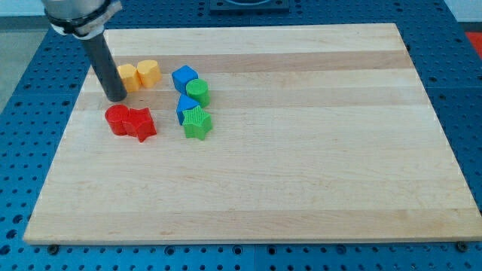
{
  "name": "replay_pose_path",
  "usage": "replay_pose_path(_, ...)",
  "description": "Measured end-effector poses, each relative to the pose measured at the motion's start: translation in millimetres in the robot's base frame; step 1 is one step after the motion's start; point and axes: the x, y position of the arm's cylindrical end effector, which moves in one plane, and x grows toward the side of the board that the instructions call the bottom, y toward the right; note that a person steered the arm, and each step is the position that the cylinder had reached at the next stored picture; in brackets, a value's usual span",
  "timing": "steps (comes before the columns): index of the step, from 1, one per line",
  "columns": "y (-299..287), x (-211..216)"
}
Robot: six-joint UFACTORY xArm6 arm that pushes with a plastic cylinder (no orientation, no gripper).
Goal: Push the yellow hexagon down a bit
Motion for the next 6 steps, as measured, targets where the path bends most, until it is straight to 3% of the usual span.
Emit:
replay_pose_path(3,2,-19)
replay_pose_path(5,58,-55)
replay_pose_path(6,59,-55)
